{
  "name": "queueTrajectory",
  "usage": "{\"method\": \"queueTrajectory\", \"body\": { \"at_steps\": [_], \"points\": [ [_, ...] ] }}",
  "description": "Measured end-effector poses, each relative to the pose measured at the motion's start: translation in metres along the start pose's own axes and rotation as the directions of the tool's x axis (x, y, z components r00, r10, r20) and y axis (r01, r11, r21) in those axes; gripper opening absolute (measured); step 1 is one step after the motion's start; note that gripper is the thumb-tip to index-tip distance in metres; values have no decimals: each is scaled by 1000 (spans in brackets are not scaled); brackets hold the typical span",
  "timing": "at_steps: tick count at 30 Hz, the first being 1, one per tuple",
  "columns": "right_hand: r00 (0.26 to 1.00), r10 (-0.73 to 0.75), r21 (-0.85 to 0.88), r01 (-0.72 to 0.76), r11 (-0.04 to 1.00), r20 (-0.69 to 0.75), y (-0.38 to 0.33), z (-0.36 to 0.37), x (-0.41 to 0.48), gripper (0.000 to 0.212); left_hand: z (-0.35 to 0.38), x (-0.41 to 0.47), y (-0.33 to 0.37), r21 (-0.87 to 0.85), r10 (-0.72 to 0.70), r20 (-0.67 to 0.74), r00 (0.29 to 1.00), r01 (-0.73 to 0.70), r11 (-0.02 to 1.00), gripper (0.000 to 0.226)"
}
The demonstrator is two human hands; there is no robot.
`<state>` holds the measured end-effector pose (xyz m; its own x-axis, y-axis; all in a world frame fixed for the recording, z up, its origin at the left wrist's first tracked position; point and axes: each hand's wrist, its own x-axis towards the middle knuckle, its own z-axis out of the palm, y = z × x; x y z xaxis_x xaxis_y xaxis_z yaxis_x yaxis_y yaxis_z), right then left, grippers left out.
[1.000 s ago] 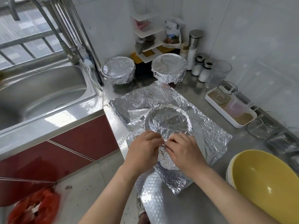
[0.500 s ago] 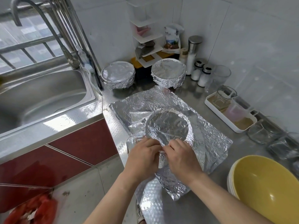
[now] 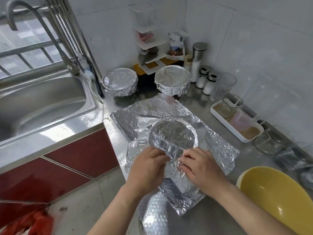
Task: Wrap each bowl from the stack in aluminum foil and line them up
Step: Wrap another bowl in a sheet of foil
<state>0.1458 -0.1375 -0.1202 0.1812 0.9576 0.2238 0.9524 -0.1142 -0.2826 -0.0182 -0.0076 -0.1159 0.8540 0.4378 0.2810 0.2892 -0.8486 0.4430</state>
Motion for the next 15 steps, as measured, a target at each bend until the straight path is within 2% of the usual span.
{"method": "queueTrajectory", "body": {
  "at_steps": [5, 8, 11, 15],
  "points": [
    [996, -78, -54, 76, 996, -35, -5, 4, 1, 15, 8, 1, 5, 13, 29, 8, 1000, -29, 999, 24],
    [991, -115, -128, 106, 986, -63, -5, 11, 1, 13, 10, 1, 4, 18, 16, 2, 1000, -16, 1000, 7],
    [976, -174, -186, 148, 971, -133, -7, 18, 1, 14, 10, 1, 5, 1, -4, 20, 1000, 4, 1000, 14],
    [969, -178, -213, 140, 967, -173, -10, 22, 1, 20, 8, 2, 10, -3, 25, 36, 999, -25, 1000, 17]
  ]
}}
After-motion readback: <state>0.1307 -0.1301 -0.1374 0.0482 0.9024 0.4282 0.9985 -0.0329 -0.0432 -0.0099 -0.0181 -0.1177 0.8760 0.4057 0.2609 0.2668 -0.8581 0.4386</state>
